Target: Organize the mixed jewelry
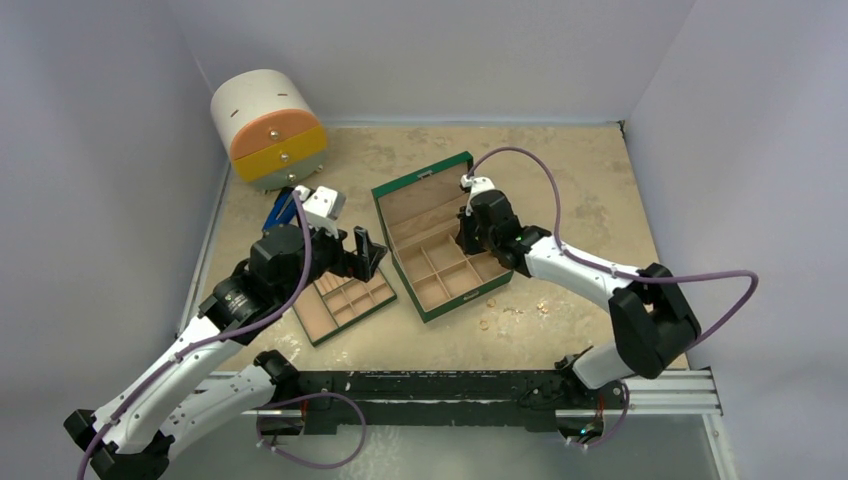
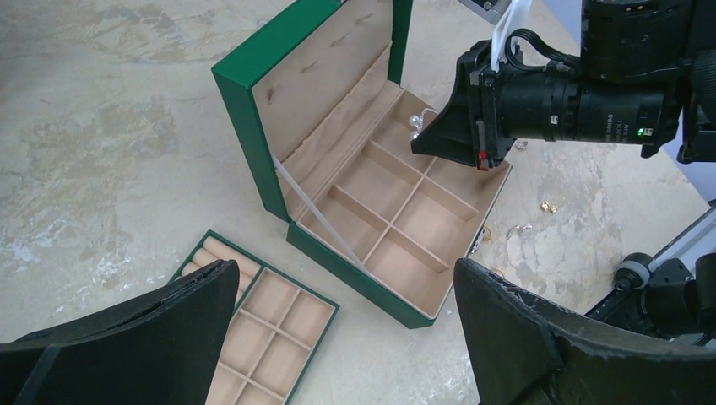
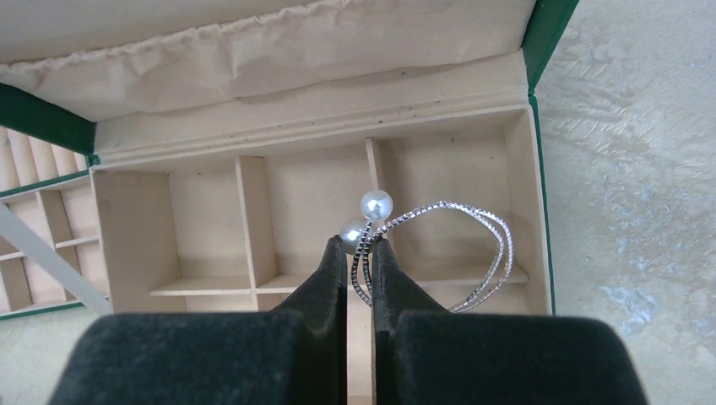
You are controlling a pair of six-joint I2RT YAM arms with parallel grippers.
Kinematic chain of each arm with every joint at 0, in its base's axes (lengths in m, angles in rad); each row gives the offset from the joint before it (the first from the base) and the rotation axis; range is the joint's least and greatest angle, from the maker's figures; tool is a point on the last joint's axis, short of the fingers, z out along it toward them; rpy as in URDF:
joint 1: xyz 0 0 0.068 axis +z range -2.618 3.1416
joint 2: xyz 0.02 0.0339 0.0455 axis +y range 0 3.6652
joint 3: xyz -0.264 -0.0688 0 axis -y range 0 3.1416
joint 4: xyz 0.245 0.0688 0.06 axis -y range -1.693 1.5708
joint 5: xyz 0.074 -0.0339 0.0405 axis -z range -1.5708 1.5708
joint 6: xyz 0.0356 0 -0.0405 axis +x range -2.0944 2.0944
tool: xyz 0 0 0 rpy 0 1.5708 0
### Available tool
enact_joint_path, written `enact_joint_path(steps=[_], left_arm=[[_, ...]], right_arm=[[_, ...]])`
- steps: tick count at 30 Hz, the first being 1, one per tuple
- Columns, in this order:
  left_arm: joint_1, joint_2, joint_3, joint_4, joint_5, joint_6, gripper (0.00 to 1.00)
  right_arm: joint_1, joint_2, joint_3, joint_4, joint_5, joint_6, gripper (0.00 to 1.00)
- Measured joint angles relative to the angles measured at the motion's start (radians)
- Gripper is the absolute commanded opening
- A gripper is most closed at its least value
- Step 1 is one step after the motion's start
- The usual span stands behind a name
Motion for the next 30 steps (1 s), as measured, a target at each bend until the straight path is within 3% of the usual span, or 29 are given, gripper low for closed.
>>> enact_joint_path(steps=[27,30], left_arm=[[0.0,0.012,0.0,0.0,-0.001,0.006,0.99],[0.0,0.012,0.0,0.0,-0.001,0.006,0.99]], right_arm=[[-0.097,0.165,-0.04,0.183,-0.05,0.158,0.0],[-0.097,0.178,-0.04,0.183,-0.047,0.176,0.08]])
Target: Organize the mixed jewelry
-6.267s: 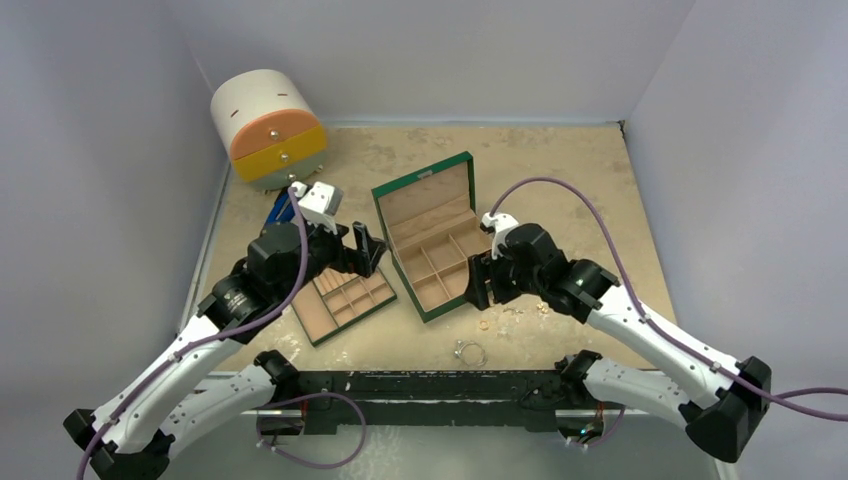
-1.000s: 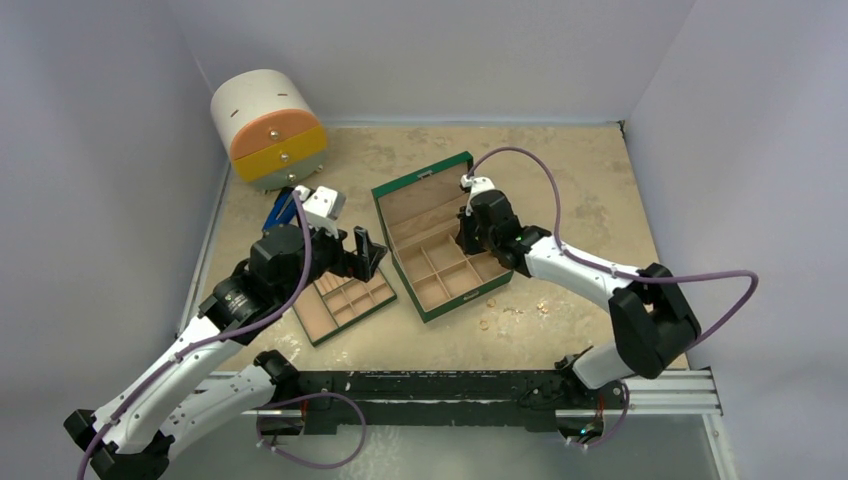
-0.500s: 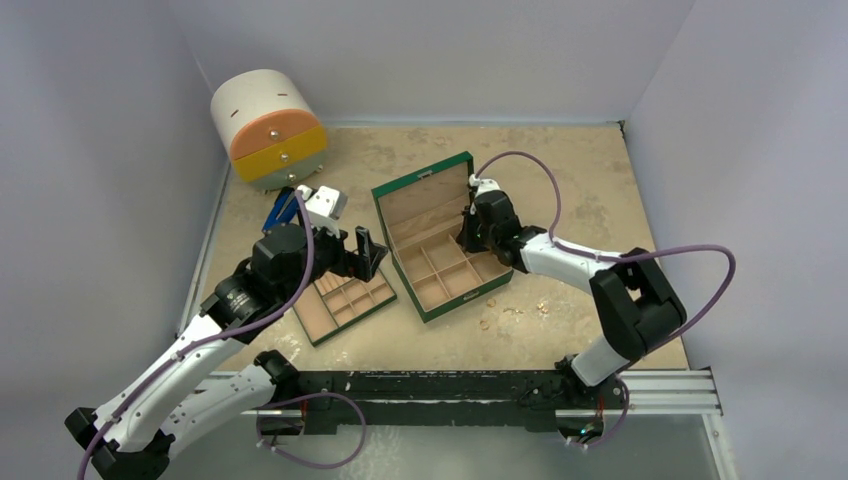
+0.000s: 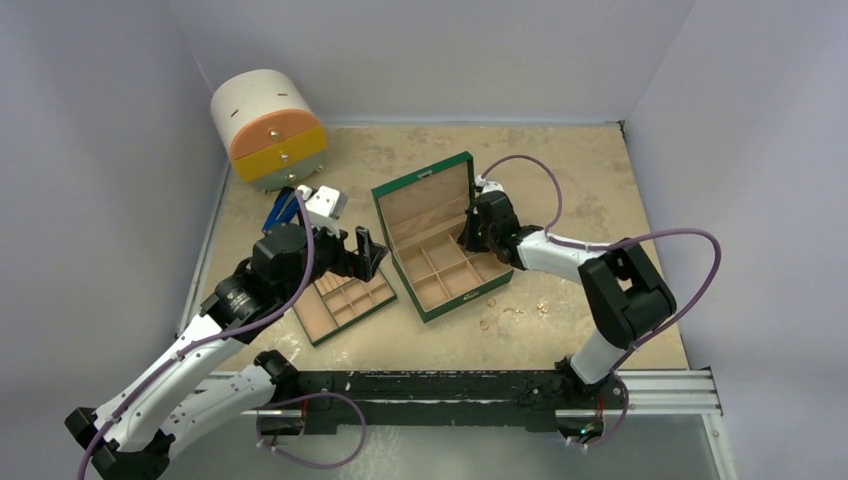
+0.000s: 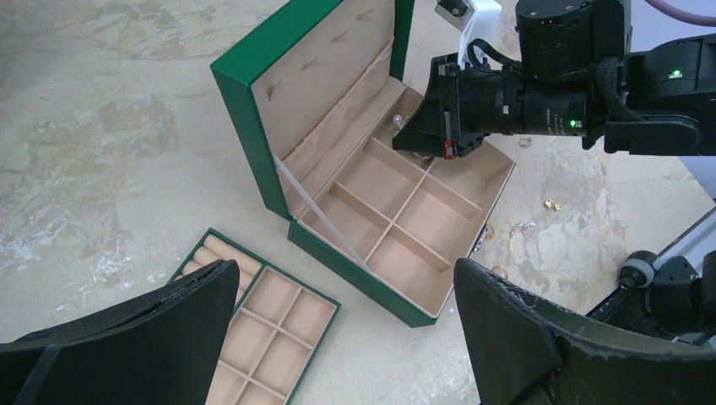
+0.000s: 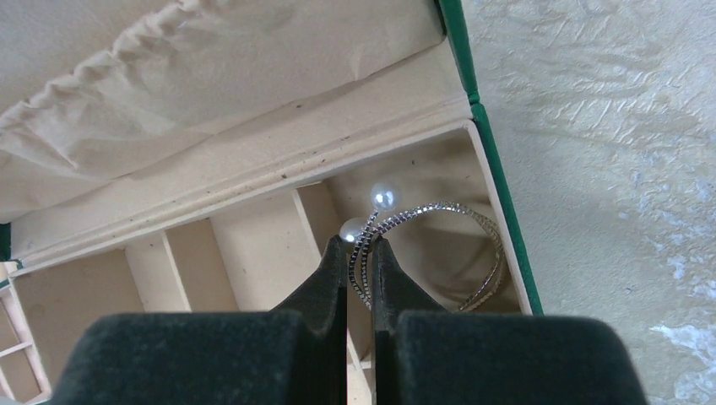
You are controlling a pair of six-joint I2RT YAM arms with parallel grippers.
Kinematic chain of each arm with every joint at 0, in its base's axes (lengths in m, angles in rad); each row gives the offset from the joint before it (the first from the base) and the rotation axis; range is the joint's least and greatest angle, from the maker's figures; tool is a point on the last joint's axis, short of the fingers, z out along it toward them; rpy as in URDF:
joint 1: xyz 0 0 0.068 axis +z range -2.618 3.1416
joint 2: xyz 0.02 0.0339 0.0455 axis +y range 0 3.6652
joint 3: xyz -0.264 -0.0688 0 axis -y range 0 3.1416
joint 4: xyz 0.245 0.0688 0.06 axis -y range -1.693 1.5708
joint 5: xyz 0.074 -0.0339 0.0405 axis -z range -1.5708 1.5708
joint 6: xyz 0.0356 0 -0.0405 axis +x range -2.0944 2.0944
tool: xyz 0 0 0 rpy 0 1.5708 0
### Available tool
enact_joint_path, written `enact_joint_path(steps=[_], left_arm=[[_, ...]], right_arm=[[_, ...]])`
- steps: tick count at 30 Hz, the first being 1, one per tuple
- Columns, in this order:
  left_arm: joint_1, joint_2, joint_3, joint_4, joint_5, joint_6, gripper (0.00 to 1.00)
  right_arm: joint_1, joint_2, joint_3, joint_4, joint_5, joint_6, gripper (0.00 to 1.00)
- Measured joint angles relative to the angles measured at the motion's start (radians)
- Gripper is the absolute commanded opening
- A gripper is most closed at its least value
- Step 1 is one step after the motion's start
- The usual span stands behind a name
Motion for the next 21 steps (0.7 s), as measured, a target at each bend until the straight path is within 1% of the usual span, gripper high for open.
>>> enact_joint_path(steps=[4,6,10,17,21], left_arm=[[0.0,0.0,0.0,0.0,0.002,0.0,0.99],[0.0,0.002,0.0,0.0,0.003,0.0,0.99],[0.0,0.006,0.0,0.0,0.004,0.0,0.99],[0.0,0.006,0.0,0.0,0.005,0.0,0.99],[0.0,0.006,0.0,0.0,0.004,0.0,0.99]], right_arm=[[0.0,0.006,0.001,0.0,0.006,0.019,0.25],[0.0,0.006,0.001,0.0,0.007,0.029,0.31],[0.0,0.006,0.001,-0.001,0.016,0.042,0.38],[-0.003,0.003,0.005,-0.011,0.024,0.052,0.43],[-0.004,-0.028,0.005,-0.04,0.024,0.055,0.45]])
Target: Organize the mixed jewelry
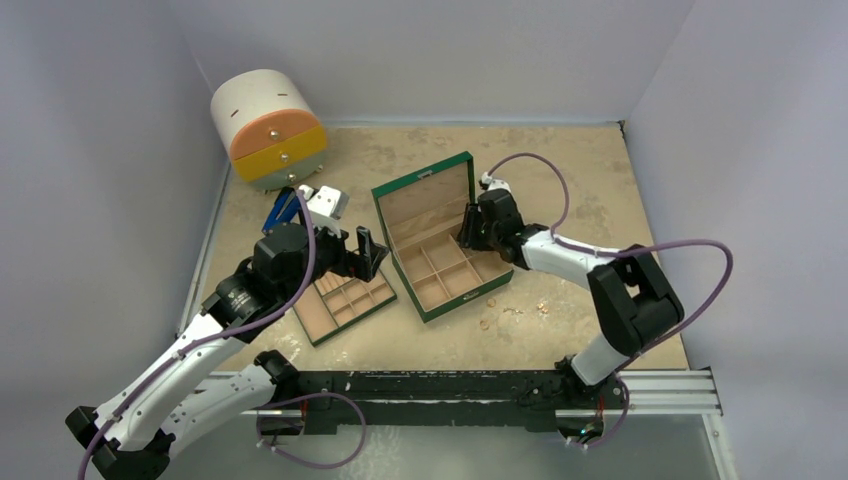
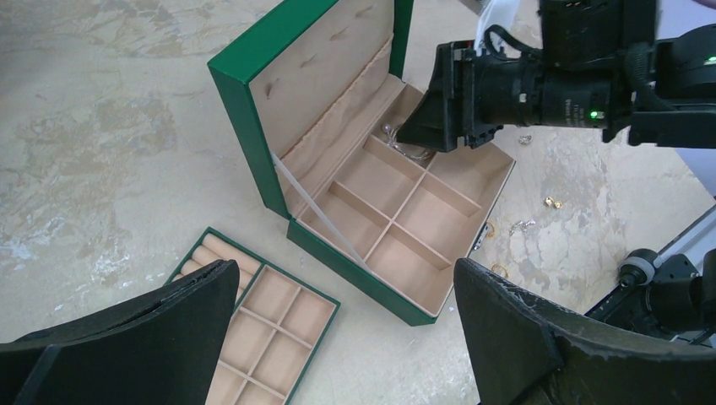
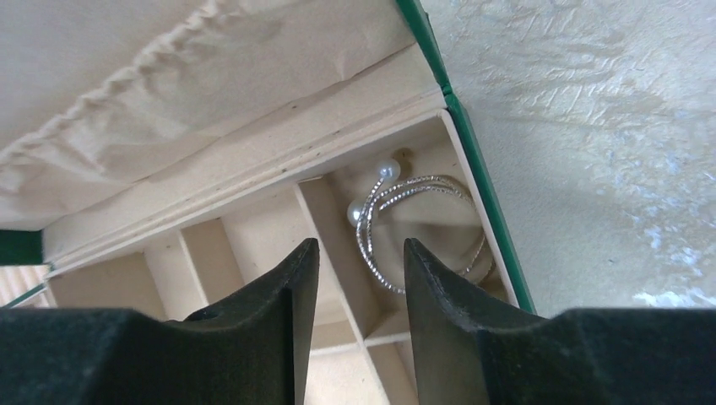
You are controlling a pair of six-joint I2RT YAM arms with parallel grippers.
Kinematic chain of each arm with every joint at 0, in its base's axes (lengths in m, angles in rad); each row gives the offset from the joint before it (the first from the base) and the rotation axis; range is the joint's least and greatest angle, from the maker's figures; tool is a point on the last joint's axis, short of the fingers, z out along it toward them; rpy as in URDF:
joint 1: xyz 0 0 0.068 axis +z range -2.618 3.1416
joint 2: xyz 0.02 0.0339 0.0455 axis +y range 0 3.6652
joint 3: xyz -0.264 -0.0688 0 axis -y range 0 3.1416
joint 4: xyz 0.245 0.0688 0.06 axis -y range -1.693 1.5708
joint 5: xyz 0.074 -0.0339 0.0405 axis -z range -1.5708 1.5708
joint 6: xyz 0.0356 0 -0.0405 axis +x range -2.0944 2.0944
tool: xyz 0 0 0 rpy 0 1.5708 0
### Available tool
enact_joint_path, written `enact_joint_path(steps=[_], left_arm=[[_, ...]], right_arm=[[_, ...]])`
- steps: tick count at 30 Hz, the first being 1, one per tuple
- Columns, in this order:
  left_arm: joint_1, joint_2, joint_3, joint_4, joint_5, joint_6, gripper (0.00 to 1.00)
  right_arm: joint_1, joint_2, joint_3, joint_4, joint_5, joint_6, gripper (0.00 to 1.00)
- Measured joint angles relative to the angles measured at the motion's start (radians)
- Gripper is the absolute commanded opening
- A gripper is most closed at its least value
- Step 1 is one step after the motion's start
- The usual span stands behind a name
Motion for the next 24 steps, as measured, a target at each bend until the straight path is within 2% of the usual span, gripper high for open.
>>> enact_joint_path(steps=[8,24], left_arm=[[0.0,-0.002,0.0,0.0,-0.014,0.0,0.99],[0.0,-0.01,0.0,0.0,-0.084,-0.001,0.99]], right_arm=[[0.0,-0.184,0.002,-0.089,0.0,0.0,0.47],[0.0,-0.539,0.005,-0.407,0.01,-0.038,0.49]])
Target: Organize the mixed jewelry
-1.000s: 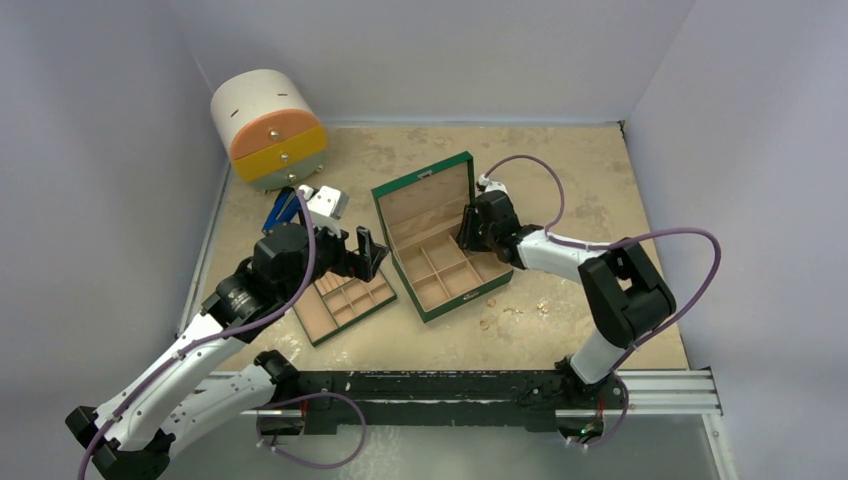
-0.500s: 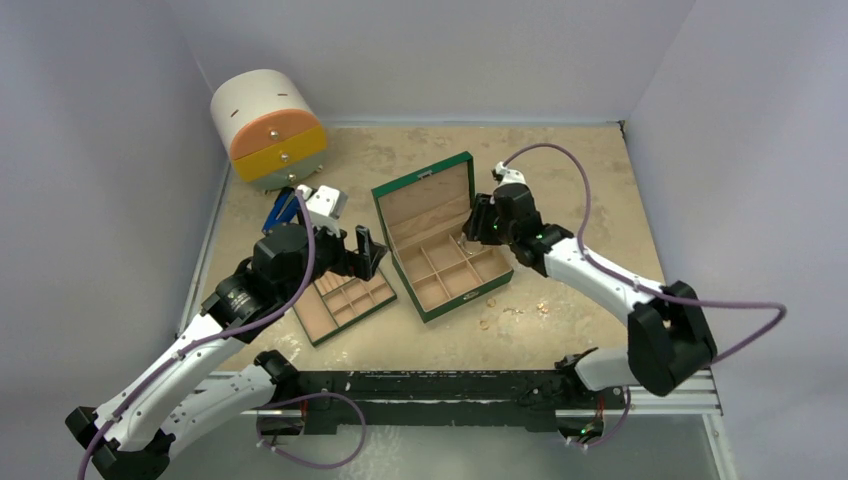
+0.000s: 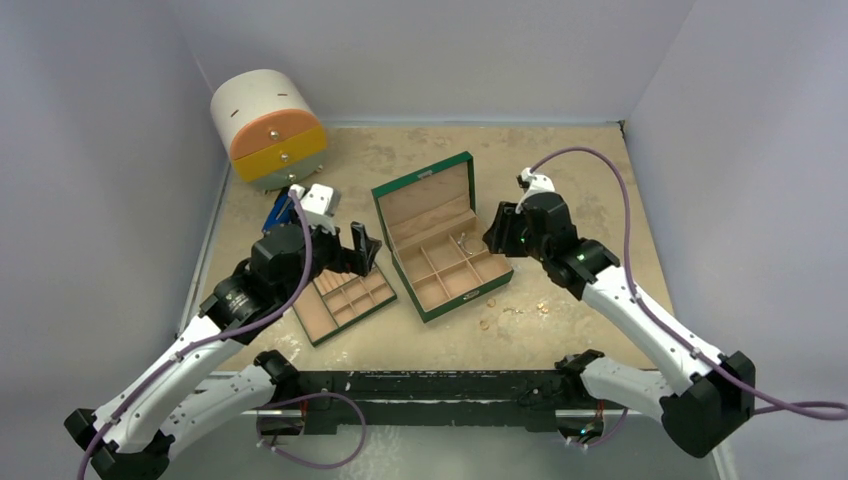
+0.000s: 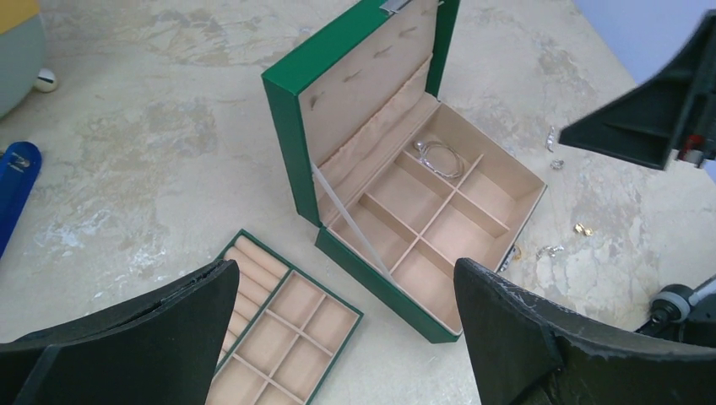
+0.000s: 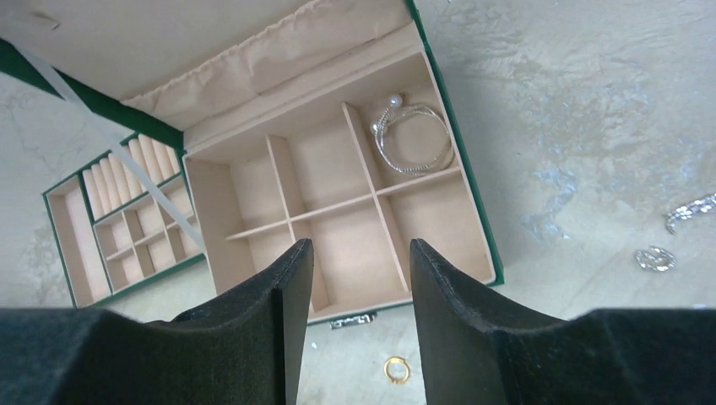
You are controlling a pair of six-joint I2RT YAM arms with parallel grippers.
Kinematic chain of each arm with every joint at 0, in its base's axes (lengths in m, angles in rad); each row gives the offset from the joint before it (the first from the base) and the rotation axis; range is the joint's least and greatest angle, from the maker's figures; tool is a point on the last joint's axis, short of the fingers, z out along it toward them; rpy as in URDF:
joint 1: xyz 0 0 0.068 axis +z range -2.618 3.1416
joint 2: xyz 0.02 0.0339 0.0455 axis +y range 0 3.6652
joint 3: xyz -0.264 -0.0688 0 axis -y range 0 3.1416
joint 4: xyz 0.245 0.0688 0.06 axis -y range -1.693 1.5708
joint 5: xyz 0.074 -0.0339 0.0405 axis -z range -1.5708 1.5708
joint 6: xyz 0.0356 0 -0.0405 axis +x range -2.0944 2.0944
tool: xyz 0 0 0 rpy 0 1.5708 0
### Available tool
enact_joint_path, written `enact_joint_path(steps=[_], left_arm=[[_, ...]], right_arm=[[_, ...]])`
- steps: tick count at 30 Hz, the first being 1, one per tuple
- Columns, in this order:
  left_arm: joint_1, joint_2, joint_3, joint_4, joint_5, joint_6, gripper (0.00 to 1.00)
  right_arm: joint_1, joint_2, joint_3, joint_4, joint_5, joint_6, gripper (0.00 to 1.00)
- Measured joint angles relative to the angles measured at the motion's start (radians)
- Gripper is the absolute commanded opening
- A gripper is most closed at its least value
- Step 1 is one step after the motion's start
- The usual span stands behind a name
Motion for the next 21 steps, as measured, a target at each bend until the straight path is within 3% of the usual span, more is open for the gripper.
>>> enact_joint_path(steps=[10,21], left_arm=[[0.0,-0.035,0.0,-0.052,-0.243,-0.107,0.99],[0.001,-0.039,0.076,-0.386,-0.523,-0.475,0.95]], right_arm=[[0.0,-0.169,-0.026,-0.109,-0.01,-0.048,0.47],[0.0,-0.181,-0.026,-0.146,-0.019,-0.081,0.47]])
